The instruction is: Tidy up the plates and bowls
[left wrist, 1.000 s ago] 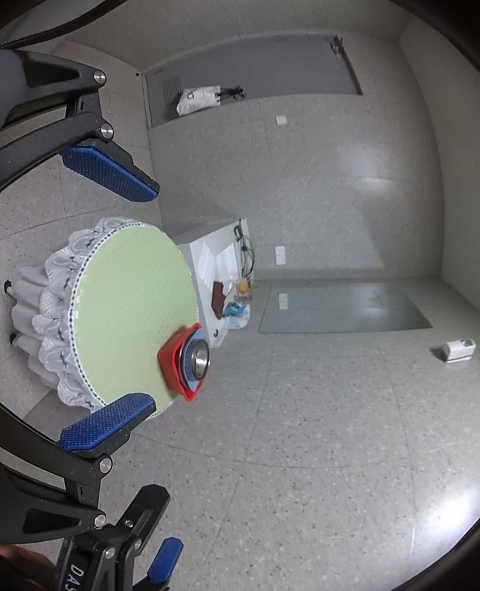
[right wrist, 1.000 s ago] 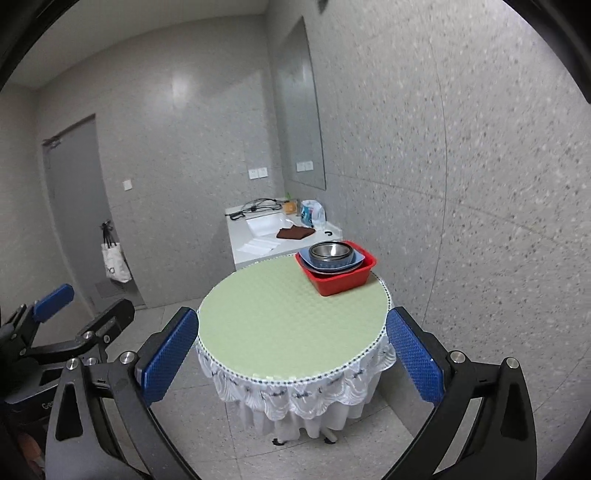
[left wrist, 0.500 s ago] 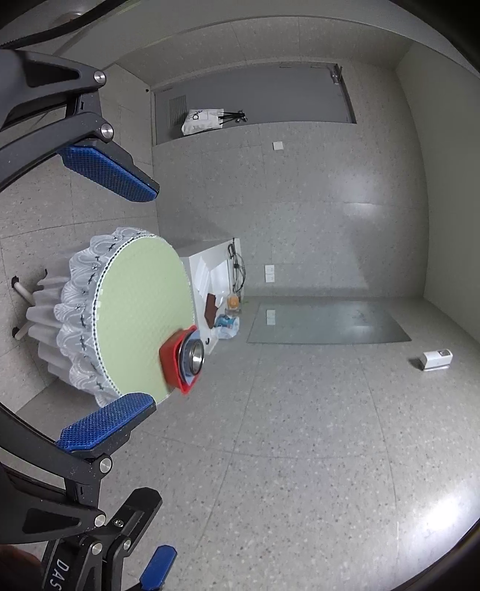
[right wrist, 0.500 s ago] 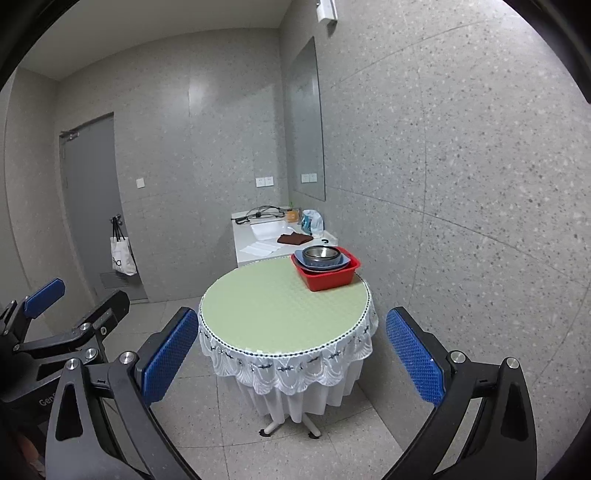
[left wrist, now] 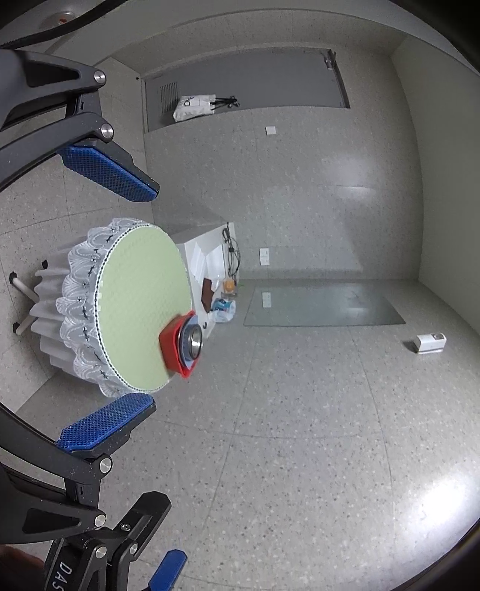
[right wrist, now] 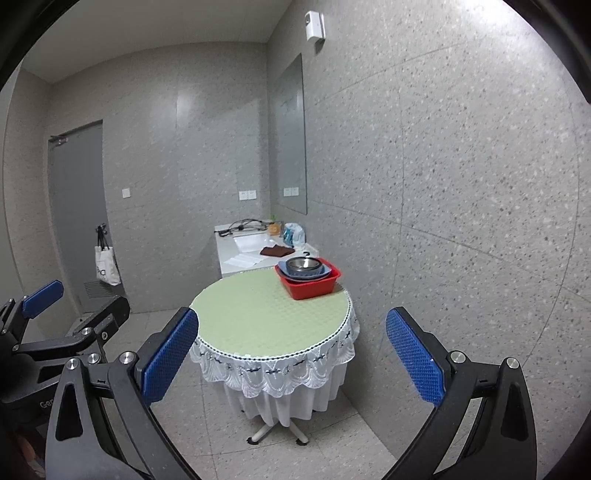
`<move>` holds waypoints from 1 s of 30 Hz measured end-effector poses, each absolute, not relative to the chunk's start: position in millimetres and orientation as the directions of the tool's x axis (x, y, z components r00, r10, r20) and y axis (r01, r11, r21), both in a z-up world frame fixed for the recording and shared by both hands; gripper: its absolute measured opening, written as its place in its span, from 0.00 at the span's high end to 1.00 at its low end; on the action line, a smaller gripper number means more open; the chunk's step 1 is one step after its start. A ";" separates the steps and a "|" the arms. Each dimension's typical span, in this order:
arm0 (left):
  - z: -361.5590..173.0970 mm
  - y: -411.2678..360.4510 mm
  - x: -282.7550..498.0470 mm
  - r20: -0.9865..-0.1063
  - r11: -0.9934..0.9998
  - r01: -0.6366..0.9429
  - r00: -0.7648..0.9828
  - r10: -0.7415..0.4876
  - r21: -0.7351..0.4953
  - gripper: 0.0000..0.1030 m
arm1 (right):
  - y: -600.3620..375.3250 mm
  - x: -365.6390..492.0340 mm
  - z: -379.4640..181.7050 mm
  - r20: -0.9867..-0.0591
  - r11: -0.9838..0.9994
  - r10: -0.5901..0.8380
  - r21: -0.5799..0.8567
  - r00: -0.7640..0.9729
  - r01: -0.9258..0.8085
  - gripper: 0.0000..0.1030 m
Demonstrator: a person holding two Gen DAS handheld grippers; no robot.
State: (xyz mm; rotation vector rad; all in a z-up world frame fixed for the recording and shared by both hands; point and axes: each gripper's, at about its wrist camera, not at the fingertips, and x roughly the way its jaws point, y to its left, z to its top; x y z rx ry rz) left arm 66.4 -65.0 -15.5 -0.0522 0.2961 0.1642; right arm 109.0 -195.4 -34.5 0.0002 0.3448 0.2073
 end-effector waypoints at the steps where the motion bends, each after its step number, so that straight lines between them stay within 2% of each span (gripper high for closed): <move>1: -16.7 -63.3 66.2 -0.292 0.986 -0.164 0.945 0.149 -0.028 0.01 | -194.0 108.4 -34.1 -0.332 0.980 0.195 0.031 0.923 -0.196 0.00; 10: -20.9 -39.9 75.7 -0.297 0.990 -0.137 0.947 0.125 -0.021 0.01 | -181.1 113.8 -37.6 -0.330 0.988 0.154 0.036 0.931 -0.150 0.00; 30: -29.4 -2.8 101.8 -0.277 0.991 -0.136 0.953 0.125 -0.021 0.01 | -154.8 132.6 -41.0 -0.311 0.988 0.155 0.029 0.938 -0.154 0.00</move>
